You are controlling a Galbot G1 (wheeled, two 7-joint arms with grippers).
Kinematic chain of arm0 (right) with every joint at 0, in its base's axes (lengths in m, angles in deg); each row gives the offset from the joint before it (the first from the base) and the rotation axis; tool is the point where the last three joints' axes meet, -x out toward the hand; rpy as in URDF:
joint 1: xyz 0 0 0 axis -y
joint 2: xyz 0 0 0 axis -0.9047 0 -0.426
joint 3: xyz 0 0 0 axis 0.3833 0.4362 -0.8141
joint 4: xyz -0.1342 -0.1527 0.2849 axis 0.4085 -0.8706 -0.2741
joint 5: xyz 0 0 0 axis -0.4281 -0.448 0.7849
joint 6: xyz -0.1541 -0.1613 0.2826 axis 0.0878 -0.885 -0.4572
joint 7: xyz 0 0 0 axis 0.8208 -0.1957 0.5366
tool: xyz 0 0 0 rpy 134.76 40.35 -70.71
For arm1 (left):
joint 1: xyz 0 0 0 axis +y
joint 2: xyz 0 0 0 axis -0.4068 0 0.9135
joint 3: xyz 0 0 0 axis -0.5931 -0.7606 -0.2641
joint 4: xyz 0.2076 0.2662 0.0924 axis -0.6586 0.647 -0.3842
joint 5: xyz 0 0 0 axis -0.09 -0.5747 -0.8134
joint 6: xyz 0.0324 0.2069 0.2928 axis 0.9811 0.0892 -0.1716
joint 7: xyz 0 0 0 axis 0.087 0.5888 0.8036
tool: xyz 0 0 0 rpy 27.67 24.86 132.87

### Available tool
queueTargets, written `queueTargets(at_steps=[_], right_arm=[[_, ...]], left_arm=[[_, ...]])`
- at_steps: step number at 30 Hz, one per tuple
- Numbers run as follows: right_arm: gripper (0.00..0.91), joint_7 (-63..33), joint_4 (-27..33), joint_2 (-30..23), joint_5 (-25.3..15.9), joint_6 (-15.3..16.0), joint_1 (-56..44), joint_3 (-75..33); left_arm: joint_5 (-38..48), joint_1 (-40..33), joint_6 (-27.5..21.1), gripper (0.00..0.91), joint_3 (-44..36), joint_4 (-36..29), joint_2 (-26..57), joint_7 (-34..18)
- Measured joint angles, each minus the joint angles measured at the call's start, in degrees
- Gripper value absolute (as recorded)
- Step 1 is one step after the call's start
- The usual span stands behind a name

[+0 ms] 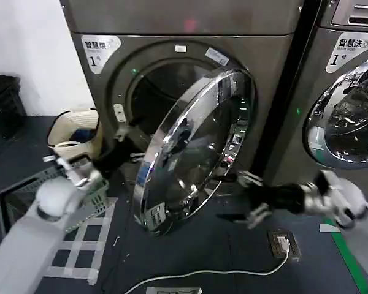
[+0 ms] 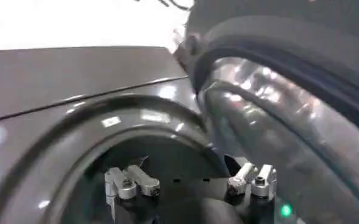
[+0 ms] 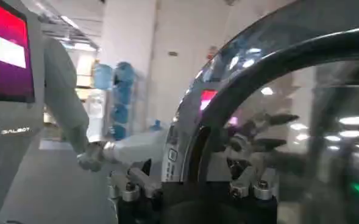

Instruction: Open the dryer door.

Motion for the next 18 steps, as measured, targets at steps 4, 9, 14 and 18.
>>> queueTargets(at_steps=[4, 9, 14, 18], right_arm=[[0.907, -2.91, -2.93, -3.05, 0.77, -3.12, -12.67, -14.96], [0.907, -9.41, -6.16, -10.83, 0.73, -7.49, -26.10, -31.26], [0.907, -22.39, -8.83, -20.47, -6.81, -12.14, -35.08, -44.51], [0.907, -37.62, -10.12, -28.22, -14.10, -12.17, -39.37, -51.94]], left_arm=[[0.06, -1.79, 1.05, 0.907, -3.12, 0.21, -1.25, -0.03], [0.49, -2.94, 1.69, 0.907, -5.82, 0.11, -2.65, 0.20], [0.35, -3.74, 2.54, 0.907, -8.37, 0.31, -4.05, 0.15], [-0.41, -4.73, 2.84, 0.907, -11.05, 0.91, -5.54, -0.78]])
